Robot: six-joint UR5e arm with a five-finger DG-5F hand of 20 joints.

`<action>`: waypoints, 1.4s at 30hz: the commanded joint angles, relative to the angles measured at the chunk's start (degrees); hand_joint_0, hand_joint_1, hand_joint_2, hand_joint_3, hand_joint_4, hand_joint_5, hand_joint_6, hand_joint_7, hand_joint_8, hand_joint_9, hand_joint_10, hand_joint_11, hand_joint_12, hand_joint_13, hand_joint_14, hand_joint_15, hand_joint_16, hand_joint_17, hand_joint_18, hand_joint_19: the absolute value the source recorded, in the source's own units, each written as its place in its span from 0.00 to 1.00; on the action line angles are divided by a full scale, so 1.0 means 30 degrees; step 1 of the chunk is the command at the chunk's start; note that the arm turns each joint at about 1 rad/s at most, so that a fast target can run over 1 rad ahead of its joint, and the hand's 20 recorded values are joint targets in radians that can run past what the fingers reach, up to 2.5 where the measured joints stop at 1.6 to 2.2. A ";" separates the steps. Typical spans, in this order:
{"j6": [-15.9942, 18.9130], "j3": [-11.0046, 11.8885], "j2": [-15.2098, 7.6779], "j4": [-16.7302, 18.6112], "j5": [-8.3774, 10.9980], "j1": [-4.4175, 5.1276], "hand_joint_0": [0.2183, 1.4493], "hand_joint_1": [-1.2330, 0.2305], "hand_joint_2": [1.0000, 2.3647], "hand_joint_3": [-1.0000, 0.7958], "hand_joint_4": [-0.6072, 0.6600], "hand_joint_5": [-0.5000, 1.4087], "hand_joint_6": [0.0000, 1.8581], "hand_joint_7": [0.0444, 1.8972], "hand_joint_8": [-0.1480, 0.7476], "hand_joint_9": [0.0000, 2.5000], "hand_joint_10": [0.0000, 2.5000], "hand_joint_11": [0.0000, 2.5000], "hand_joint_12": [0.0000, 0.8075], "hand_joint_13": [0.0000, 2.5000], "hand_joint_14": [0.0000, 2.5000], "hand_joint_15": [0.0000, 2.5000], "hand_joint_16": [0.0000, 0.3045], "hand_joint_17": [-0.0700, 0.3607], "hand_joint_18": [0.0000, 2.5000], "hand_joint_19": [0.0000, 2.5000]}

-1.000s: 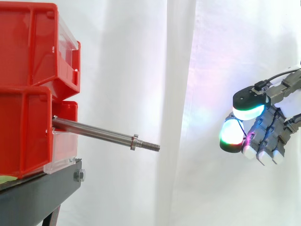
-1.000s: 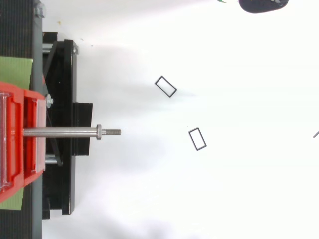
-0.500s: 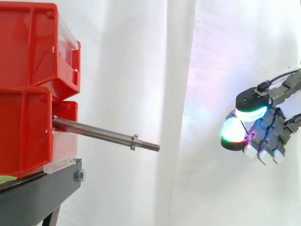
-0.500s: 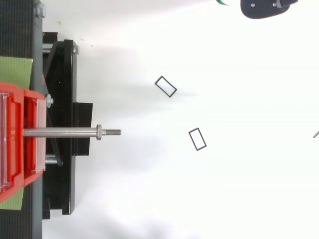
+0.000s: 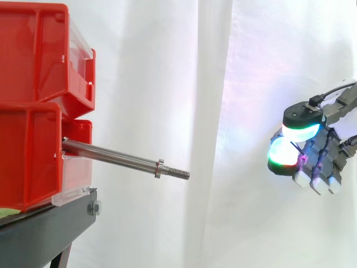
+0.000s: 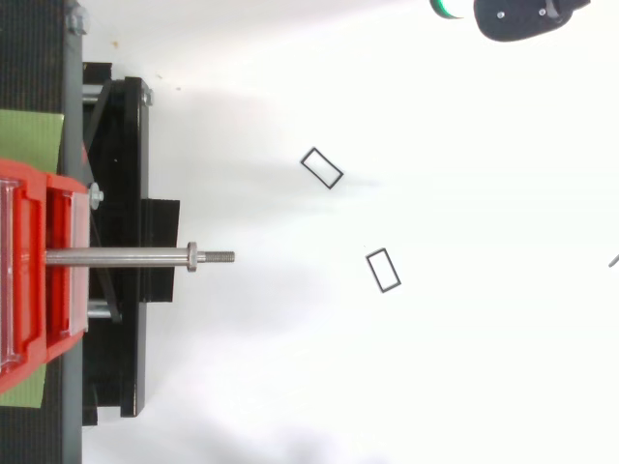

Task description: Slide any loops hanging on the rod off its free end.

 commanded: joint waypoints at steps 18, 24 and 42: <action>0.0117 0.0539 0.0024 -0.1869 -0.0460 -0.0046 0.33 0.37 0.01 0.42 0.49 0.18 0.51 0.55 0.50 0.40 0.00 0.14 0.33 0.43 0.00 0.13 0.13 0.38 0.39 0.19; 0.0117 0.0861 0.0024 -0.3070 -0.1192 -0.0046 0.34 0.36 0.02 0.43 0.49 0.18 0.51 0.55 0.50 0.40 0.01 0.14 0.33 0.43 0.00 0.13 0.13 0.38 0.39 0.19; 0.0644 0.1359 0.0698 -0.5590 -0.1778 0.0745 0.33 0.38 0.01 0.43 0.50 0.18 0.51 0.54 0.51 0.40 0.01 0.15 0.33 0.42 0.00 0.13 0.13 0.37 0.38 0.19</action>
